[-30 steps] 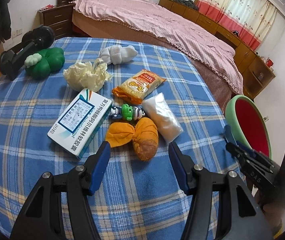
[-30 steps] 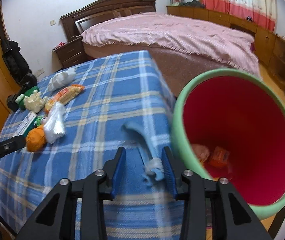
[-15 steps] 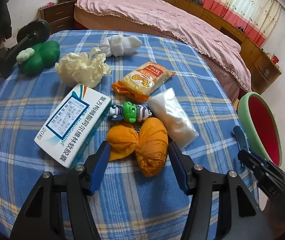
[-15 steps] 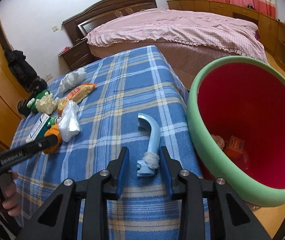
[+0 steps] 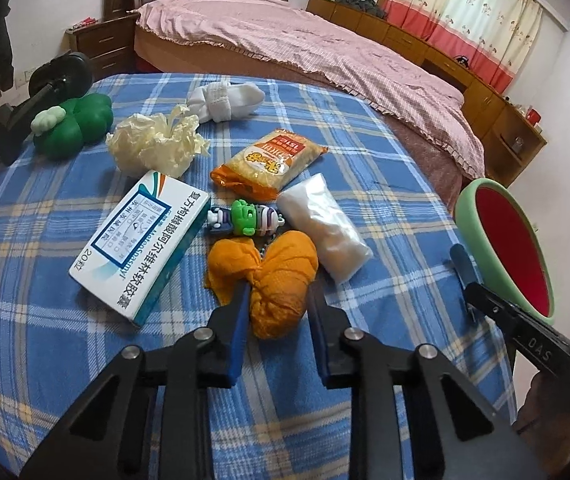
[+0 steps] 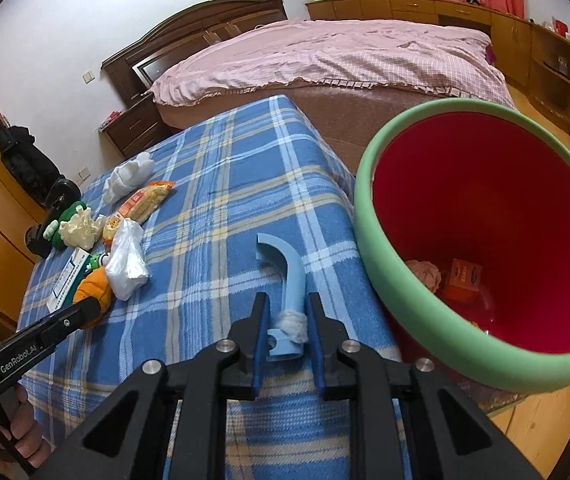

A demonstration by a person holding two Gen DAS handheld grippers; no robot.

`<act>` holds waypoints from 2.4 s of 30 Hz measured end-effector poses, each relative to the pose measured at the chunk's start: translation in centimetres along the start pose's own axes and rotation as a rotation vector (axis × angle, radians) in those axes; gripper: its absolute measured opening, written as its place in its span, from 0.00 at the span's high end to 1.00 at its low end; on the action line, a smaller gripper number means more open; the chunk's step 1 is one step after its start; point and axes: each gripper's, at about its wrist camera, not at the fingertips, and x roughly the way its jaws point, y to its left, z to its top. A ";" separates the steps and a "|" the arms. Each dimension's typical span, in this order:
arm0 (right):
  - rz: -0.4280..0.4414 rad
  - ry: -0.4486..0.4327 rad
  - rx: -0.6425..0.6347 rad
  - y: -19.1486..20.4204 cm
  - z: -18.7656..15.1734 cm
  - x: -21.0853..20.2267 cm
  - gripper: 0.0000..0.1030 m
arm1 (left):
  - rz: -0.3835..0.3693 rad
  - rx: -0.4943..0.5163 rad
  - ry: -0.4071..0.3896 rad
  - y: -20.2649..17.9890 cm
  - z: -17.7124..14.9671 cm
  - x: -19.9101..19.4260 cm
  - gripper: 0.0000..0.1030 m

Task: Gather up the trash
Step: 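Grasp the orange knotted cloth with the left tool while the right tool holds the blue piece, then carry both items over the red bucket and open both tools to drop them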

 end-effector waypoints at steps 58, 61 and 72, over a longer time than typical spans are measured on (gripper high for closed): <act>0.059 -0.221 0.234 -7.7 -0.7 -10.8 0.81 | -0.232 0.202 -0.043 -13.3 2.3 -3.2 0.74; 0.045 -0.232 0.249 -8.8 -0.5 -11.2 0.81 | -0.240 0.216 -0.033 -14.4 2.4 -2.7 0.74; -0.010 -0.262 0.310 -12.8 -0.4 -12.3 0.81 | -0.281 0.275 0.009 -18.7 2.4 -0.3 0.74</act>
